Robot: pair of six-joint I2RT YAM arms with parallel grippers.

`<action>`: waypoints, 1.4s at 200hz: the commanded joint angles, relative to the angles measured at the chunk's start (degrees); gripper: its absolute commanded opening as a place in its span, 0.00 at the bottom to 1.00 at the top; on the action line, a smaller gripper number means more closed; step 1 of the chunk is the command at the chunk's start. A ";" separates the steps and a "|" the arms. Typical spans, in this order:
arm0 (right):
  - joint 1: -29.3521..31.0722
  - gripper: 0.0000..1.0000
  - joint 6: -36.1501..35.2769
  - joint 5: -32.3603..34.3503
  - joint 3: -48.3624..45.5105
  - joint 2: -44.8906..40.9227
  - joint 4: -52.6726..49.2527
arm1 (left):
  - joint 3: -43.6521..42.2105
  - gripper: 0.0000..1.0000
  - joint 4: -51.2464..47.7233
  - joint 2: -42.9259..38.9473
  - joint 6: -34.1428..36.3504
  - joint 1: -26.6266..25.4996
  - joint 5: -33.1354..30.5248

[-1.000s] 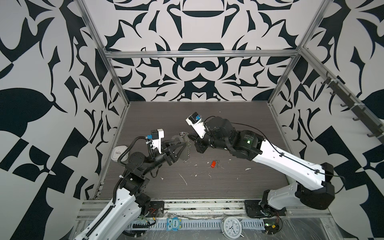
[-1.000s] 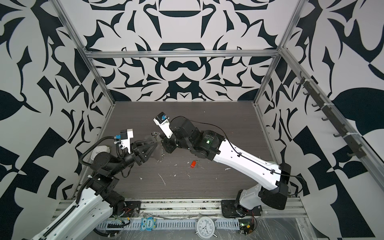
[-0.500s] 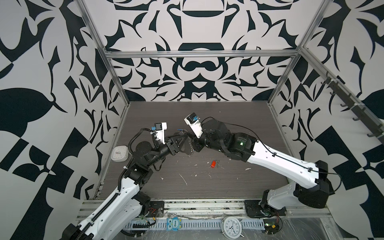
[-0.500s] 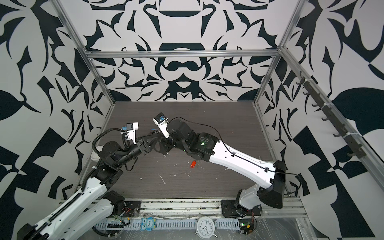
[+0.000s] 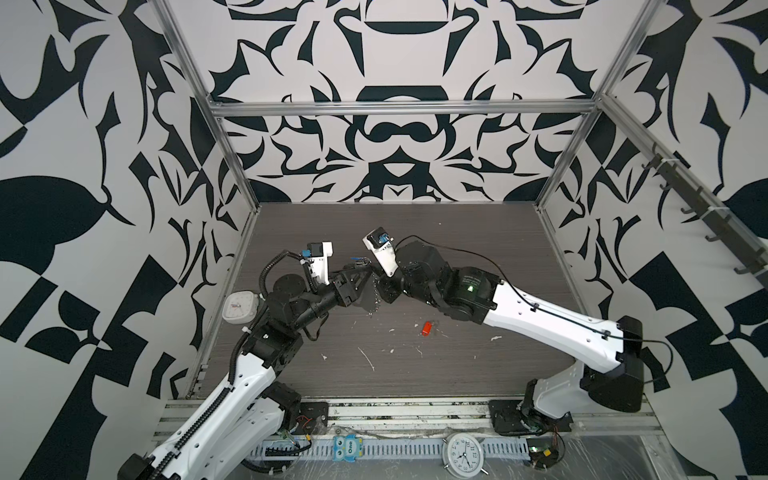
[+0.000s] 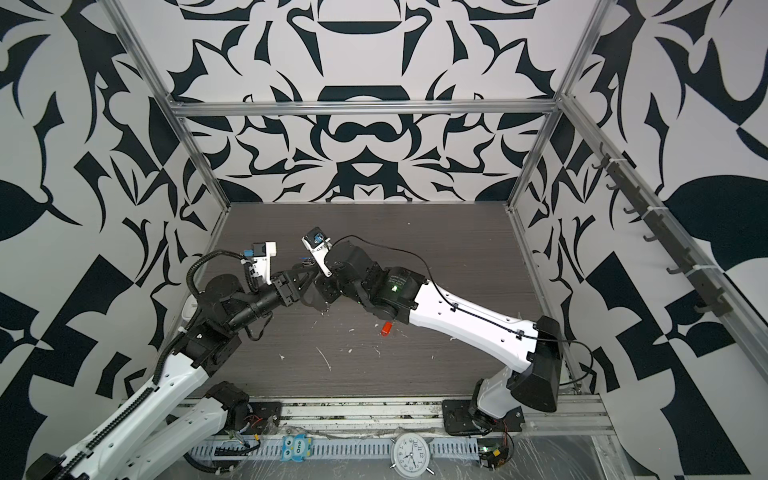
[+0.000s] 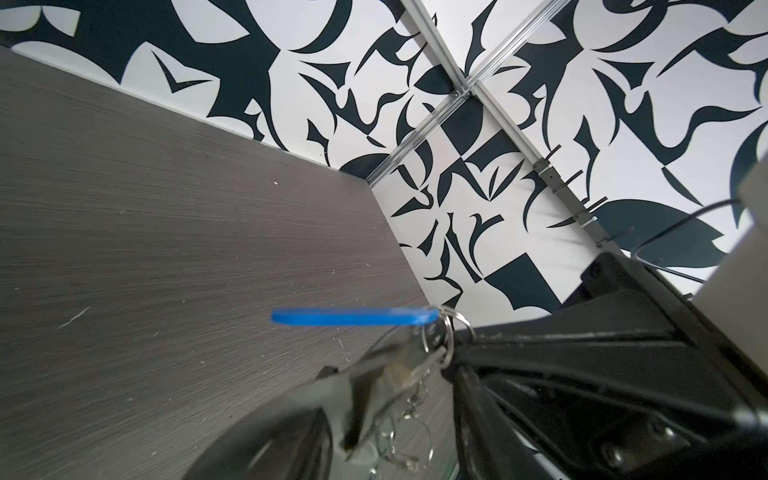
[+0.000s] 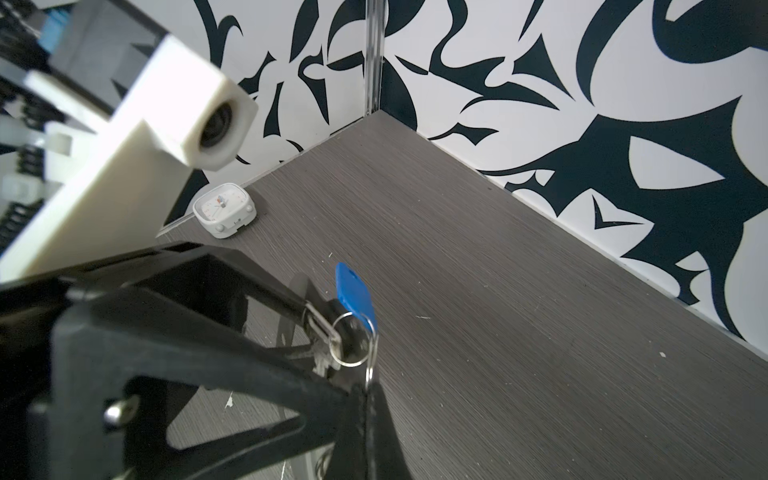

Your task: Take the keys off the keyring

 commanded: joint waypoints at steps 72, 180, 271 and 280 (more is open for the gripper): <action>0.85 0.00 -1.12 2.01 -0.01 0.15 2.25 | 4.09 0.99 -8.35 -1.85 2.32 -0.06 -3.98; 0.61 0.00 -1.83 3.55 1.39 -0.57 -1.49 | 4.81 0.98 -15.68 -8.09 10.87 -0.09 -5.85; 0.61 0.00 -1.22 4.04 2.25 -0.57 -2.07 | 3.83 0.86 -19.29 -10.47 19.63 -0.06 -14.33; 0.56 0.00 -1.29 3.96 2.43 -0.41 -2.17 | 3.39 0.86 -18.48 -10.80 20.04 -0.06 -14.93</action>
